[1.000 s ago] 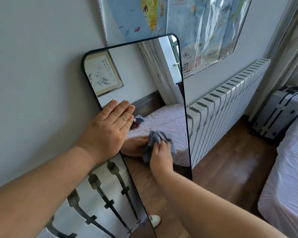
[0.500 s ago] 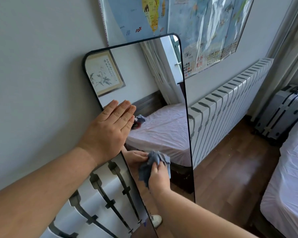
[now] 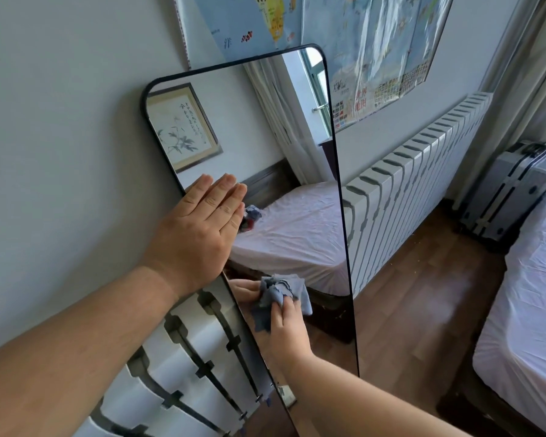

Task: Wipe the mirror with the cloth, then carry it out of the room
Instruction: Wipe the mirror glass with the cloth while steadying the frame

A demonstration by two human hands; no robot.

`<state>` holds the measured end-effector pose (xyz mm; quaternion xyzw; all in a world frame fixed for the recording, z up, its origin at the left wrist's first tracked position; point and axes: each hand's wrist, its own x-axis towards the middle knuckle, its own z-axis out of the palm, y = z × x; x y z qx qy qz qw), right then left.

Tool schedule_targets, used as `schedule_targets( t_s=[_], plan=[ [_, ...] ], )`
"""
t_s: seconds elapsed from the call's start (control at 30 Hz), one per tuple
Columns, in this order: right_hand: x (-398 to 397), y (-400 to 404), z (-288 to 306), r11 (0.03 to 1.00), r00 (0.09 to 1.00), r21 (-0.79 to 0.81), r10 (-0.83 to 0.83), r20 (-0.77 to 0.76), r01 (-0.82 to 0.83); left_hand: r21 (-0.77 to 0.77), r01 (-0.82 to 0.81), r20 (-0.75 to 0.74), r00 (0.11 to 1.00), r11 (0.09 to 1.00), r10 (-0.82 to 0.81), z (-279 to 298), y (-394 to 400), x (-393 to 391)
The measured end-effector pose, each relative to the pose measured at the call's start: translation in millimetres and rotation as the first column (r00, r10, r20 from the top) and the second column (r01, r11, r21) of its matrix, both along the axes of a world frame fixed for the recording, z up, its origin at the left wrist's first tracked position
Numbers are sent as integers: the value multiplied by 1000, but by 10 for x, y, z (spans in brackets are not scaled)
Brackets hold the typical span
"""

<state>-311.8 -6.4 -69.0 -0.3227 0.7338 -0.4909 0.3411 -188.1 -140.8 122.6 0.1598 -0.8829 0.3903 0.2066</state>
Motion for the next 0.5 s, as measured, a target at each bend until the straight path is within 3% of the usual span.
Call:
schedule_targets(
  t_s=[0.1, 0.27, 0.4, 0.5],
  plan=[
    [5, -88, 185, 998, 998, -32, -52, 40, 53, -13, 9, -14, 1000, 1000, -9, -28, -27, 7],
    [-203, -383, 668, 974, 966, -198, 57, -253, -109, -3, 1, -40, 999, 1000, -1, -79, -73, 2],
    [-319, -343, 500, 975, 926, -132, 122, -356, -179, -8, -23, -47, 999, 1000, 22, -99, -46, -17],
    [-424, -176, 229, 988, 961, -68, 115, -252, -136, -31, -58, -16, 998, 998, 57, -46, 35, -20]
  ],
)
